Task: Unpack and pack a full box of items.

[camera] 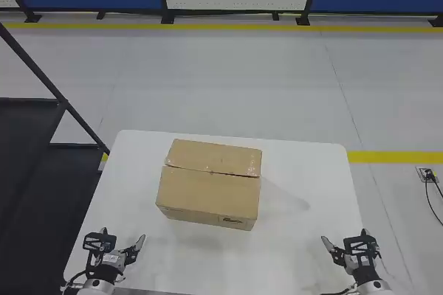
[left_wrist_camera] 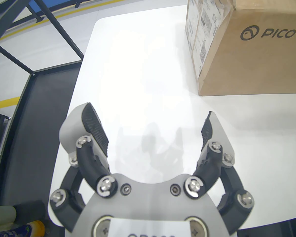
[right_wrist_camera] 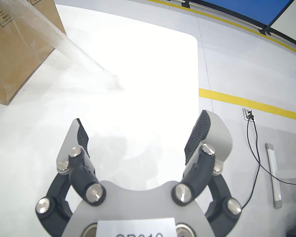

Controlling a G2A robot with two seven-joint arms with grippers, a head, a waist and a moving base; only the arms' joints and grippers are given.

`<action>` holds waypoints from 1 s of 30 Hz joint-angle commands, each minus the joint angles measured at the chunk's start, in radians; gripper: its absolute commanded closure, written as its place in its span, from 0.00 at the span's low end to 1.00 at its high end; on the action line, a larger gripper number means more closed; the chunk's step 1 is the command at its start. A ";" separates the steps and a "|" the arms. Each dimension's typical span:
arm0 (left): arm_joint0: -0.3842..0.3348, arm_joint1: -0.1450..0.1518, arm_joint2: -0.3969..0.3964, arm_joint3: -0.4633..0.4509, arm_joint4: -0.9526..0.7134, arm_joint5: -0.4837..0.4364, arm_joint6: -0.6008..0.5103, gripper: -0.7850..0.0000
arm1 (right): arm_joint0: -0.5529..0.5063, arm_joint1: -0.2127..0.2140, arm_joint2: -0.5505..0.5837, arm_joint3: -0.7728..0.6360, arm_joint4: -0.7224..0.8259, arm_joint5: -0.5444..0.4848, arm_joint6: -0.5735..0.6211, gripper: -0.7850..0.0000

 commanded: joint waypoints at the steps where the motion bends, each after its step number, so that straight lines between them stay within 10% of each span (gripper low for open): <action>1: 0.000 0.000 0.000 0.000 0.000 0.000 0.000 0.00 | 0.000 0.000 0.000 0.000 0.000 0.000 0.000 0.00; 30: -0.130 0.008 -0.160 0.045 -0.254 -0.195 0.045 0.00 | 0.145 -0.026 -0.195 -0.239 0.090 -0.019 0.142 0.00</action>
